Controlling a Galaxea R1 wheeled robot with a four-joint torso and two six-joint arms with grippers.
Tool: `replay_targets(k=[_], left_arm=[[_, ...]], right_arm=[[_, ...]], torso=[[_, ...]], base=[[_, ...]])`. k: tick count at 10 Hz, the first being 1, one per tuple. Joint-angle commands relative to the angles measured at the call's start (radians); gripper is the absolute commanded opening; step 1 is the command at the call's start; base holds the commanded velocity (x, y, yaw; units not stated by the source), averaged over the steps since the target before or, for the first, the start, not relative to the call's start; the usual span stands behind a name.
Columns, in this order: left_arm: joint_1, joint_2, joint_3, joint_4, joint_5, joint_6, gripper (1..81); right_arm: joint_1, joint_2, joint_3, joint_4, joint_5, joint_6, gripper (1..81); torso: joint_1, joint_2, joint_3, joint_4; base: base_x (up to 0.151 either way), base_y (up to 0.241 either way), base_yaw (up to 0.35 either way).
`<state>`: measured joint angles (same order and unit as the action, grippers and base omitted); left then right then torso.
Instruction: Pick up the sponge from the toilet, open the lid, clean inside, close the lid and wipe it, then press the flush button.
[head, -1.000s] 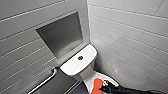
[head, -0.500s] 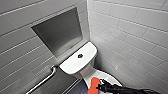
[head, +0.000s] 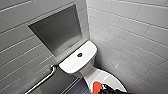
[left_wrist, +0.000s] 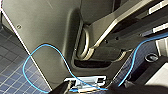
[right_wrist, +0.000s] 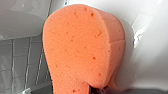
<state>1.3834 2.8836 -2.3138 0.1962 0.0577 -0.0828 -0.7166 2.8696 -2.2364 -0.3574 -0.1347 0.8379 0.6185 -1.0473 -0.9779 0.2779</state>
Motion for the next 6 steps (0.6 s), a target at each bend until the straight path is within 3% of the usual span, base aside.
replay_targets(k=[1,6], left_arm=[[0.013,-0.015,0.008,0.000,0.082,0.001,81.1],[0.013,-0.012,0.008,0.005,0.082,0.000,81.1]], right_arm=[[0.035,-0.089,0.139,-0.009,-0.023,0.000,1.0],[-0.062,-0.342,0.370,0.000,0.064,0.001,1.0]], torso=[[0.000,0.000,0.000,0.000],[0.000,0.000,0.000,0.000]], base=[[0.000,0.000,0.000],[0.000,0.000,0.000]])
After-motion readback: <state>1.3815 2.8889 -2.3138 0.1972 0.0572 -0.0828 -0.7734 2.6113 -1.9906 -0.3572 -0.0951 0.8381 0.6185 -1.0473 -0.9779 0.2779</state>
